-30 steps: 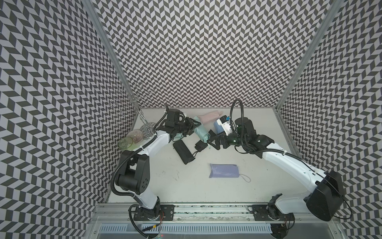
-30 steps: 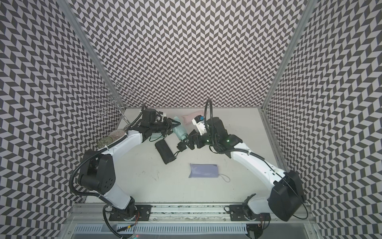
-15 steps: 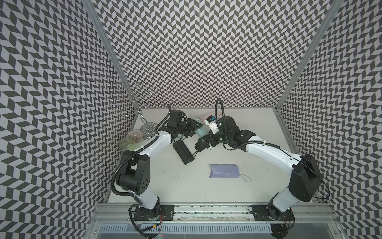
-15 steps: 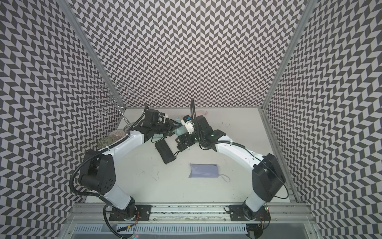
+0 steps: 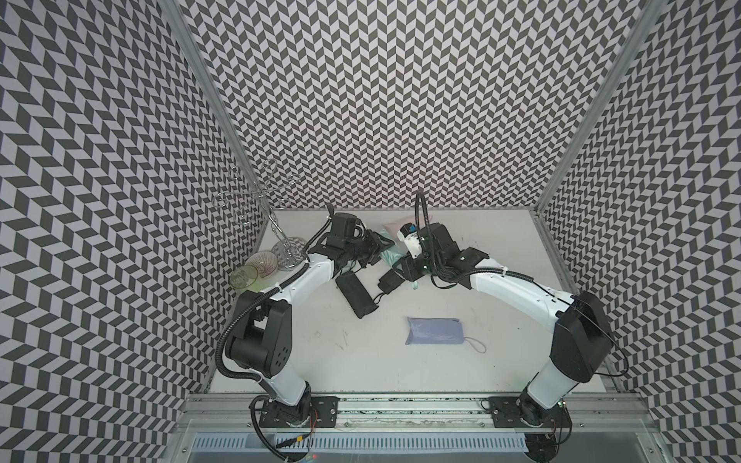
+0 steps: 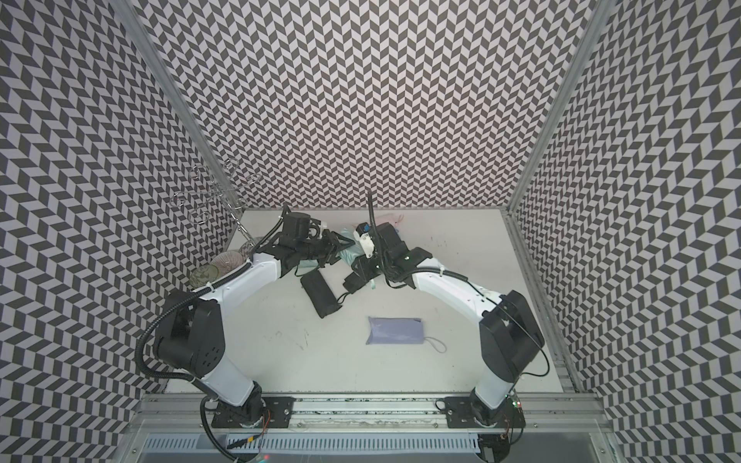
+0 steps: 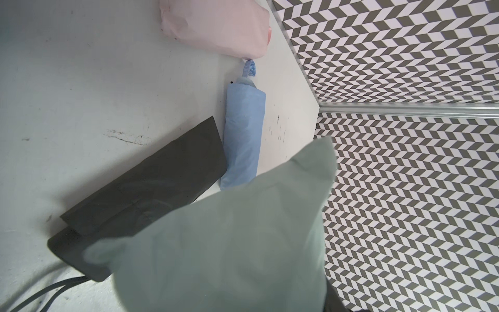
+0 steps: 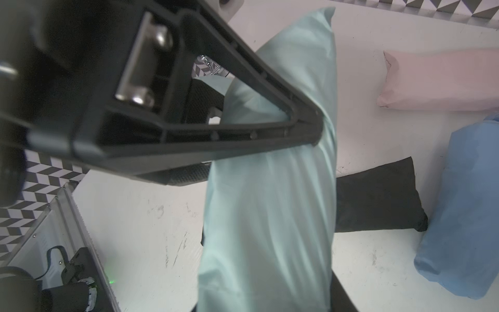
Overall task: Take umbrellas out of sleeves
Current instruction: Pick up the umbrella from the center of the board.
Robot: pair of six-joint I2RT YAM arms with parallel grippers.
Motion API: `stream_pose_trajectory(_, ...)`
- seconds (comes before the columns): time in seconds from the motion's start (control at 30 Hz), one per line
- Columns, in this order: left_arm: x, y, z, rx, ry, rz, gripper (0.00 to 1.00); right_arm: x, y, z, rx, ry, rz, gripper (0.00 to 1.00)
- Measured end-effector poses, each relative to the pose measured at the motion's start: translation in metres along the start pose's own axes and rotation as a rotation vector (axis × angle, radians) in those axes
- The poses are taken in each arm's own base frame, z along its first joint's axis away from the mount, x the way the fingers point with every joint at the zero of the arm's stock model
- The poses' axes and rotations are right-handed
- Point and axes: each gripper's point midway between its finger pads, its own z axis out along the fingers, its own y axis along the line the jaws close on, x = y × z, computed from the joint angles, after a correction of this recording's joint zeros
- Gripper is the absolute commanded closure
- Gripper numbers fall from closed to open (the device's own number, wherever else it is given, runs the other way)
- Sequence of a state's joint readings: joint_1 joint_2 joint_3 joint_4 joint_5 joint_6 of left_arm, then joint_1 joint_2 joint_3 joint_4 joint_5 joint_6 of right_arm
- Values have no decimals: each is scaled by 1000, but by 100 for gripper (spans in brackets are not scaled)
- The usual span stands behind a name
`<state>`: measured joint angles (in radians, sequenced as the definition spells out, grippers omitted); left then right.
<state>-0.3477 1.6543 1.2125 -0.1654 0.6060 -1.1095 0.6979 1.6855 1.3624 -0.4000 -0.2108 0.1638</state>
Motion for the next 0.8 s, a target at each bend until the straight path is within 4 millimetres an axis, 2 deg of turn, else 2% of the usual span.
stream_pose_trajectory(0.1, 0, -1, 0, 2, 1, 3, 42, 0, 0, 0, -4, 5, 3, 82)
stream_pose_trajectory(0.17, 1, -1, 0, 2, 7, 12, 24, -1, -1, -2, -25, 9, 20, 83)
stream_pose_trajectory(0.27, 1, -9, -1, 15, 25, 50, 4, -1, -6, -5, -111, 12, 90, 85)
stream_pose_trajectory(0.3, 2, -12, -1, 21, 30, 72, 0, -1, -9, -7, -149, 8, 126, 85)
stream_pose_trajectory(0.5, 2, -24, -11, 52, 38, 249, 0, 10, -53, -35, -323, -17, 410, 85)
stream_pose_trajectory(0.57, 3, -28, -20, 76, 38, 316, 0, 7, -59, -48, -378, -35, 470, 85)
stream_pose_trajectory(0.63, 3, -35, -36, 125, 42, 377, 0, 0, -52, -61, -458, -50, 494, 84)
stream_pose_trajectory(0.8, 4, -59, -66, 275, 55, 493, 0, -12, -15, -92, -652, -69, 472, 84)
